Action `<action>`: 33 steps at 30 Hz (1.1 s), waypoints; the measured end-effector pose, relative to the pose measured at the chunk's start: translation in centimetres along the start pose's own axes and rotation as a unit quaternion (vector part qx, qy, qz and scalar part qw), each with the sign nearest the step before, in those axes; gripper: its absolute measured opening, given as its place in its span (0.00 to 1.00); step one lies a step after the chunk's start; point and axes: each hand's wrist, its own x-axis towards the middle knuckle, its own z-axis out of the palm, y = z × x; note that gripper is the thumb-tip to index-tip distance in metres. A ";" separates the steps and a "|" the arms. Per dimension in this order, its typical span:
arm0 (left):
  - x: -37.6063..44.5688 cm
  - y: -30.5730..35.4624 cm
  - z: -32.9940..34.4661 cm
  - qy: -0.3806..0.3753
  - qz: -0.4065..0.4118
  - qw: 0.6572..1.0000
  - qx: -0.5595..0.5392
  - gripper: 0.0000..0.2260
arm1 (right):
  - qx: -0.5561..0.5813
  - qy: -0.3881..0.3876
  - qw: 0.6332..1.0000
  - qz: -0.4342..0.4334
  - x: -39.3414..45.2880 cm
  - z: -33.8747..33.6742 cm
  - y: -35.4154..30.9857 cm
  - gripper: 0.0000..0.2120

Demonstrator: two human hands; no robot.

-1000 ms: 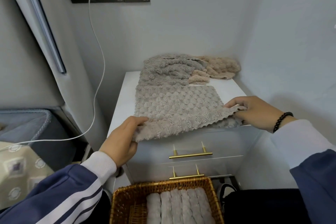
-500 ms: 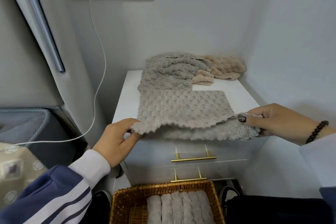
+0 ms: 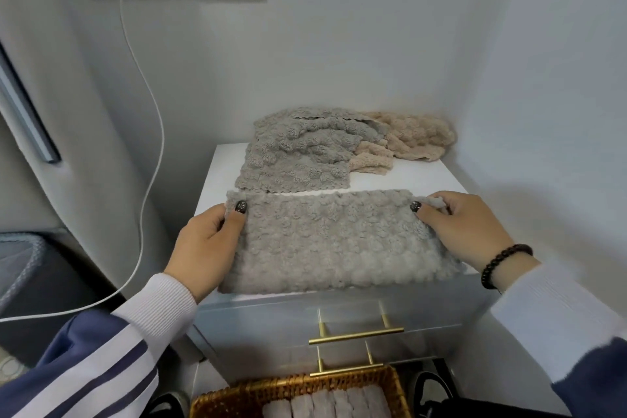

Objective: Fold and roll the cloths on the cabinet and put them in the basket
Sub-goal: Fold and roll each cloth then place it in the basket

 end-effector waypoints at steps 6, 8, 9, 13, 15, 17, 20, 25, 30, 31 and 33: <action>2.6 0.0 1.3 0.016 -0.051 0.993 0.108 0.19 | -0.021 0.028 0.999 -0.007 2.7 1.6 0.2 0.18; 3.0 0.0 1.4 0.008 -0.046 0.989 0.143 0.18 | -0.036 0.031 0.999 -0.002 3.2 2.0 0.2 0.18; 3.2 -0.1 1.5 0.004 -0.046 0.986 0.158 0.18 | -0.043 0.033 0.999 0.005 3.4 2.2 0.2 0.19; 4.3 0.0 1.6 -0.015 -0.048 0.972 0.228 0.17 | -0.088 0.034 0.995 0.024 4.4 3.0 0.2 0.21; 5.0 -0.1 1.7 -0.022 -0.055 0.961 0.271 0.17 | -0.118 0.028 0.992 0.030 4.7 3.2 0.0 0.22; 5.5 -0.1 2.0 -0.026 -0.056 0.951 0.304 0.16 | -0.134 0.017 0.990 0.046 5.1 3.2 -0.2 0.22; 5.8 0.1 2.4 -0.028 -0.058 0.938 0.340 0.15 | -0.164 -0.014 0.984 0.067 5.7 2.8 -0.7 0.21; 6.1 0.5 2.5 -0.030 -0.063 0.928 0.366 0.14 | -0.201 -0.030 0.976 0.082 6.5 3.0 -0.9 0.20; 4.7 1.4 2.4 0.069 0.042 0.886 0.457 0.11 | -0.234 0.025 0.970 0.064 5.4 3.3 -1.8 0.18; 4.5 1.7 2.5 0.098 0.097 0.877 0.460 0.10 | -0.255 0.061 0.964 0.034 5.0 3.3 -2.3 0.18; 3.8 2.2 3.2 0.108 0.206 0.876 0.423 0.12 | -0.269 0.118 0.953 -0.067 4.0 3.6 -3.6 0.17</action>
